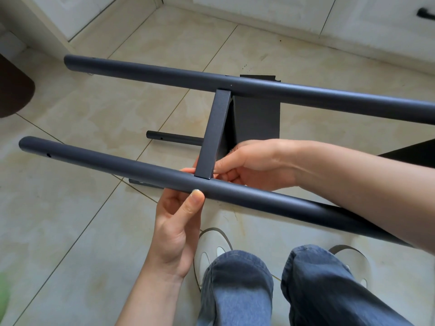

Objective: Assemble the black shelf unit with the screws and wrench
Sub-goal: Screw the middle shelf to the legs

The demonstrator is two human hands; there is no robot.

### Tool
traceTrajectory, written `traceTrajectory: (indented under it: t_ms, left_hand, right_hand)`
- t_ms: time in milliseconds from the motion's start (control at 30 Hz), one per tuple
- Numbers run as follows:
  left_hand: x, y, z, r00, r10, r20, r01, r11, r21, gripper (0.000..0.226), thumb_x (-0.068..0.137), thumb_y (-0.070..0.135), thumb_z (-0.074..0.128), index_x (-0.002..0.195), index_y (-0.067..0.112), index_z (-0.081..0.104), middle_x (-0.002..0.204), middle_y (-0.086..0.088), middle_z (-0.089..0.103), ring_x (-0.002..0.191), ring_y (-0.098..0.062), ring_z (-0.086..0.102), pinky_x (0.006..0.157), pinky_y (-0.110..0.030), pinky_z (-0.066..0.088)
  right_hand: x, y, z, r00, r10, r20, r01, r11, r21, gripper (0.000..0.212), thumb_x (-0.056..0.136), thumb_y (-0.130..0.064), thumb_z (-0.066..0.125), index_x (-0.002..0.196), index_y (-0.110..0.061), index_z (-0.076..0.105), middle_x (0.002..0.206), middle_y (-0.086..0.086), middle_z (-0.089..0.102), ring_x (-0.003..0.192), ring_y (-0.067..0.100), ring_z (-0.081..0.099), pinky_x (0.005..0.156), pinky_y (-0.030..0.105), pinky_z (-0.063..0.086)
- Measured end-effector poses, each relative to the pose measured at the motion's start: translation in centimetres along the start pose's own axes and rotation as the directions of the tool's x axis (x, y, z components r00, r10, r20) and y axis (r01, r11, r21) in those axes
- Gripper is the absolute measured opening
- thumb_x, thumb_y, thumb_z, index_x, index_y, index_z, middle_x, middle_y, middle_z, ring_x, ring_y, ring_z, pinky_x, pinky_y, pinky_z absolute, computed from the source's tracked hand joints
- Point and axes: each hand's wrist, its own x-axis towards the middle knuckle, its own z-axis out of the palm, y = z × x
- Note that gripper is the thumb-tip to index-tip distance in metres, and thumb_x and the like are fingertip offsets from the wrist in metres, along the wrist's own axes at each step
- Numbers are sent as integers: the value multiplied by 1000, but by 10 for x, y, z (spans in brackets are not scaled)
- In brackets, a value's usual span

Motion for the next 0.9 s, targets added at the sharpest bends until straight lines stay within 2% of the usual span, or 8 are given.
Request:
traceTrajectory:
  t_ms: [133,233,400,467,533,667,800,900]
  left_hand:
    - [0,-1,-1,1000,-2,15,2,1000,9,41,64,36,92,100,26,77,106,-6,74,103,-24,70,88,-28,55]
    - [1,-1,-3,1000,-11,0,11,1000,0,47,60,35,94,103,23,76,107,-10,74,103,-27,69,88,-29,55]
    - [-2,2,3,999,-4,32,5,1000,-29,47,65,30,92,107,19,73,104,-10,74,101,-24,70,88,-27,54]
    - [-3,4,5,1000,-3,28,4,1000,-28,41,73,17,85,110,15,68,107,-11,74,104,-24,69,92,-28,53]
    - [-4,5,6,1000,-24,-13,24,999,-35,31,79,9,69,110,14,67,110,-11,73,106,-24,68,92,-27,52]
    - [-6,10,13,994,-98,-49,93,990,-108,34,82,12,64,115,16,68,112,-9,73,103,-18,69,87,-23,55]
    - [-1,13,33,970,-94,-222,81,995,-65,54,73,27,76,123,10,63,113,-10,71,103,-18,67,101,-30,48]
    - [1,9,42,937,-61,-344,48,998,-46,37,71,28,75,104,14,67,104,-8,70,102,-21,65,98,-31,49]
  right_hand:
    - [0,0,2,999,-2,-45,1,999,-35,40,99,-22,55,129,4,59,85,8,59,79,19,55,80,32,47]
    - [-1,1,3,995,-49,-87,44,997,-57,37,98,-23,59,122,4,63,81,7,58,77,17,53,76,29,46]
    - [-10,1,6,989,-95,-112,85,992,-97,34,100,-22,55,118,3,66,94,12,57,89,19,53,84,30,45]
    - [-16,1,8,983,-130,-128,113,985,-131,20,99,-19,56,98,-6,71,89,7,61,84,15,56,78,24,46]
    - [-23,-1,9,977,-158,-142,135,978,-160,18,97,-17,58,84,-13,70,85,3,64,81,12,58,72,21,48]
    - [-40,-4,14,974,-164,-155,135,974,-183,16,97,-17,59,89,-13,73,82,2,69,72,10,63,61,18,52]
    - [-53,-10,20,970,-163,-183,122,969,-214,19,97,-18,60,103,-6,74,88,5,71,75,14,64,67,25,51]
    - [-66,-13,16,959,-193,-206,137,956,-259,20,96,-21,62,108,-8,73,96,3,77,88,18,72,76,27,59]
